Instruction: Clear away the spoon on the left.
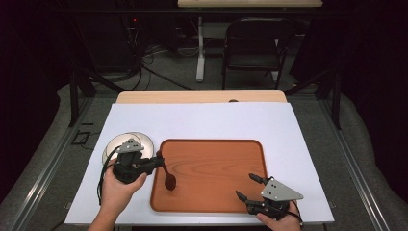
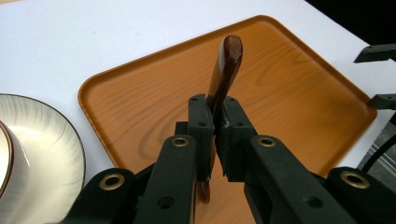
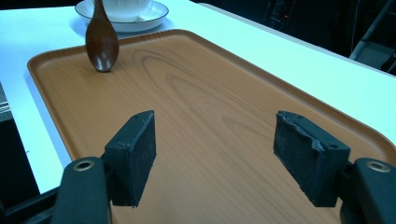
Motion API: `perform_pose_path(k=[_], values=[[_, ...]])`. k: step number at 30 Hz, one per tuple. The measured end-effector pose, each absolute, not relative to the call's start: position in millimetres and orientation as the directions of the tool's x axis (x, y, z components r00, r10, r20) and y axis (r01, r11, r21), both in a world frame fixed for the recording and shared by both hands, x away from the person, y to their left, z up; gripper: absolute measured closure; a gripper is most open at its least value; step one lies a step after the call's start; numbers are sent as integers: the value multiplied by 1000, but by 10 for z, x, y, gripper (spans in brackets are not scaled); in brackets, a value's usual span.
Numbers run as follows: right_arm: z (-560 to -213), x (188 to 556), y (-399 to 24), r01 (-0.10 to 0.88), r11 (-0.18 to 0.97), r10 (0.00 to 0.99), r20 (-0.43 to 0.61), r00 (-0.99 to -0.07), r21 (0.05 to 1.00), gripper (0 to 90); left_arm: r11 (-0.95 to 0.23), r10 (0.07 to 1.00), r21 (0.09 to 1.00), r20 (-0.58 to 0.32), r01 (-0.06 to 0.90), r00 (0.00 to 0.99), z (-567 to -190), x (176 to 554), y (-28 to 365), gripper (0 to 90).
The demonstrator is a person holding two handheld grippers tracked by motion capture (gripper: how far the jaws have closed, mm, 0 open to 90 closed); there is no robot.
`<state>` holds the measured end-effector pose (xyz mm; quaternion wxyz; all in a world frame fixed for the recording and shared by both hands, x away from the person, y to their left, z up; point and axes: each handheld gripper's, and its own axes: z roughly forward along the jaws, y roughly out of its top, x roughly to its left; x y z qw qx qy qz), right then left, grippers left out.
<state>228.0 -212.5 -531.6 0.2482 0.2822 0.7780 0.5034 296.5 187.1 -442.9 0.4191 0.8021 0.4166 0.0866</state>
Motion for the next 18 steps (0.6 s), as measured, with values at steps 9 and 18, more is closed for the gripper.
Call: perform_pose_path(k=[9,18], values=[[-5314,2280,-2128,187,335,687,-103,-719,924,294,-257,750,734,-259,629,609,-4501,3200,1833,843],[-5311,2281,-2138,185,330,688,-102,-718,926,297,-169,769,725,-327,667,550,-4678,3461,1821,832]])
